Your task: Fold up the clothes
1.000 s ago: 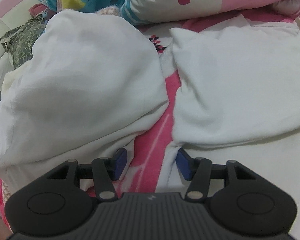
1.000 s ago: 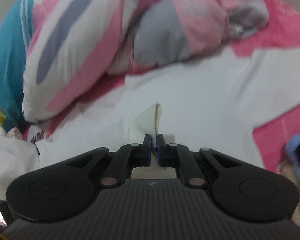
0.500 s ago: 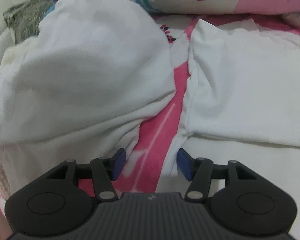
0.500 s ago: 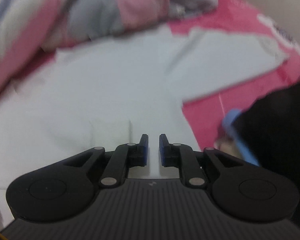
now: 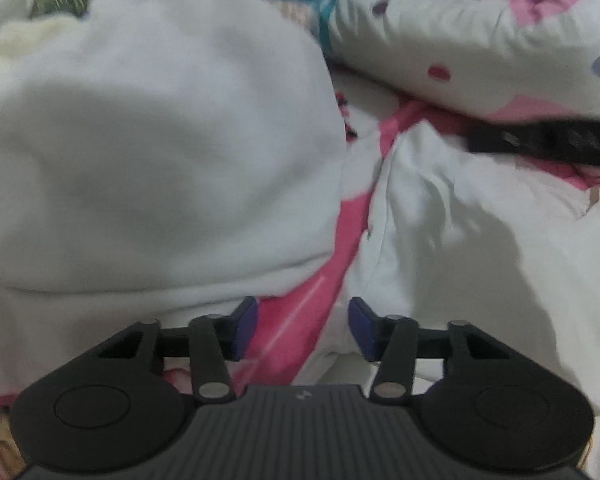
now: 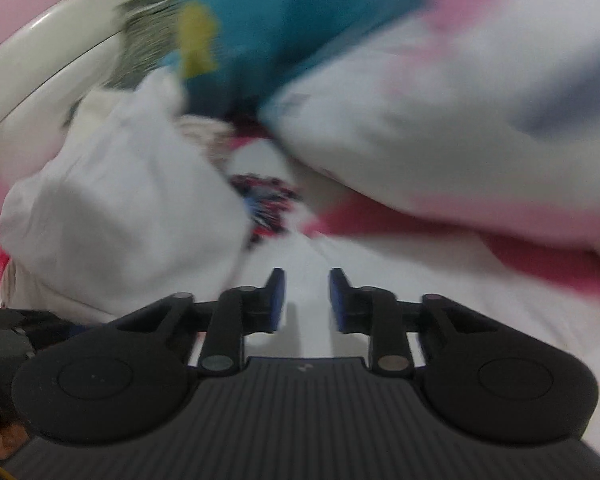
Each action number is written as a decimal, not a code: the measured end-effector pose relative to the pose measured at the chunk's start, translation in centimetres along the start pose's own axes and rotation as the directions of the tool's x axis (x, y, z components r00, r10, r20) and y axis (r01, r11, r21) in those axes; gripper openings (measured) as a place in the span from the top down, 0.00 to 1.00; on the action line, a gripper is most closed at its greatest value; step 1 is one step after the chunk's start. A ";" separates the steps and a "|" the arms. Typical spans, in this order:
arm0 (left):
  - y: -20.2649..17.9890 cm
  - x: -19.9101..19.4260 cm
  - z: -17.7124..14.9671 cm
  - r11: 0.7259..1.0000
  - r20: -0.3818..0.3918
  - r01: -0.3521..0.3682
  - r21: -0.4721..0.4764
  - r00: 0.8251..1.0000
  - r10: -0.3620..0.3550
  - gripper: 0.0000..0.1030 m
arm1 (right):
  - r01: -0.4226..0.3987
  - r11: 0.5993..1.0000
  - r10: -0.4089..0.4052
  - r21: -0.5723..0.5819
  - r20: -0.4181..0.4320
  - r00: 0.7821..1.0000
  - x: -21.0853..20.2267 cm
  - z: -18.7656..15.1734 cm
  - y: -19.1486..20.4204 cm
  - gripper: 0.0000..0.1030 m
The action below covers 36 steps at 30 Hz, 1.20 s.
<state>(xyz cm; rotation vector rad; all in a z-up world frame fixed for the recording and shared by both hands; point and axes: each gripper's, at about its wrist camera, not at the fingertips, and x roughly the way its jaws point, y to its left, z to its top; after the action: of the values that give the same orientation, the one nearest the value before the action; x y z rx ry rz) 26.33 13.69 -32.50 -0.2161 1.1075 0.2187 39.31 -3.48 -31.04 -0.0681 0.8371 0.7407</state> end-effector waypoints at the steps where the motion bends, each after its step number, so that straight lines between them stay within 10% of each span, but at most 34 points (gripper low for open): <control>1: 0.1 0.5 -0.1 1.000 -0.012 0.002 -0.005 1.000 -0.002 0.56 | 0.014 1.000 -0.014 -0.001 0.000 1.000 0.7 0.1 -0.1 0.91; 11: 0.9 1.1 -2.1 1.000 -0.016 -0.027 0.000 1.000 0.027 0.61 | 0.157 0.987 -0.157 -0.012 0.004 0.988 8.2 1.5 -1.4 0.94; 15: 1.8 0.8 -2.1 1.000 -0.025 0.003 -0.031 1.000 -0.004 0.61 | 0.117 0.993 -0.118 0.029 0.035 0.992 5.7 1.7 -1.0 0.93; 28: 1.8 1.0 -2.2 1.000 -0.009 0.007 0.018 1.000 -0.007 0.61 | -0.018 0.996 0.043 0.092 -0.279 0.959 8.4 1.0 -0.5 0.77; 36: 1.5 1.1 -2.3 0.999 -0.002 0.001 0.041 1.000 -0.001 0.61 | -0.020 0.959 0.081 0.283 -0.208 0.975 7.9 1.8 -2.5 0.75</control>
<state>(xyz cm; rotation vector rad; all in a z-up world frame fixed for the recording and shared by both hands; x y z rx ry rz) 24.40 14.55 -34.52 -0.1807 1.1131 0.1944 45.46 -0.23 -35.85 0.1287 1.1503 0.6634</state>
